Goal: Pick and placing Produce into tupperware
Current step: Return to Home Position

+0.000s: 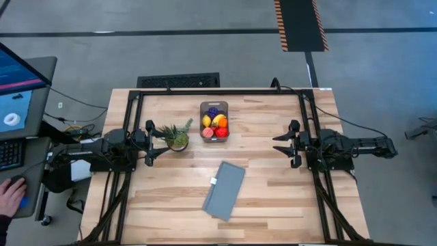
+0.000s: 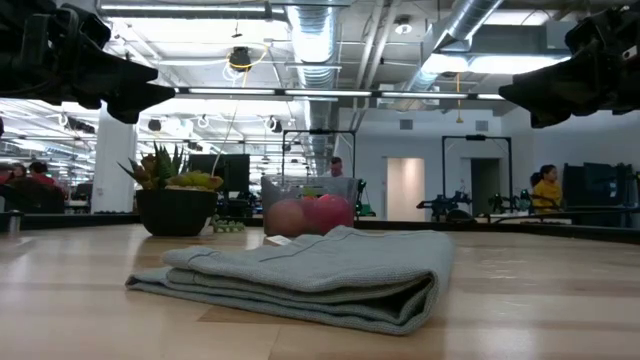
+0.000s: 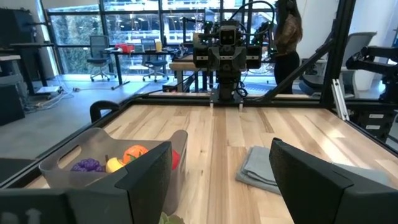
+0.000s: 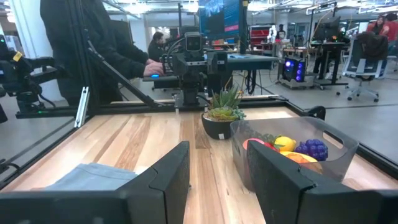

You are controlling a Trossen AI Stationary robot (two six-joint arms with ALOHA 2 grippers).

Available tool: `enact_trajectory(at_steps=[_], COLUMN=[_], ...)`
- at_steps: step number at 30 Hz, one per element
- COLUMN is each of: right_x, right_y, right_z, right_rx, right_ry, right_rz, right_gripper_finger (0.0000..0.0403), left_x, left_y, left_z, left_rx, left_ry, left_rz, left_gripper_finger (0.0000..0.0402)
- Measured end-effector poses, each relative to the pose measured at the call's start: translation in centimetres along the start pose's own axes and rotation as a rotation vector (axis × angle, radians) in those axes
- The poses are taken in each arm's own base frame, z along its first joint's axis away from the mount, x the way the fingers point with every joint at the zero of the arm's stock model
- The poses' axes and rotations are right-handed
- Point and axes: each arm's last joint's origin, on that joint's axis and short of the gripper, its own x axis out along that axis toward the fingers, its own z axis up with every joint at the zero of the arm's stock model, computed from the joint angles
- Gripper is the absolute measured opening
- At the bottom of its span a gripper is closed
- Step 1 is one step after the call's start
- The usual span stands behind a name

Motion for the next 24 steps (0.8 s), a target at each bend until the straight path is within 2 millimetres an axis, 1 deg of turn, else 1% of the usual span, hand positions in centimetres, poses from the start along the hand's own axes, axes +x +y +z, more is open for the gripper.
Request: enact_trajectory(at_steps=[24], right_x=[0.00], right_y=[0.00], right_z=[0.02], right_rx=[0.000], right_ry=[-0.001], right_rz=[0.000], right_gripper_finger=[0.0182], left_x=[0.00], left_y=[0.00], left_z=[0.00], left_rx=[-0.002], left_ry=[0.000], left_rz=[0.000], left_gripper_finger=[0.0259])
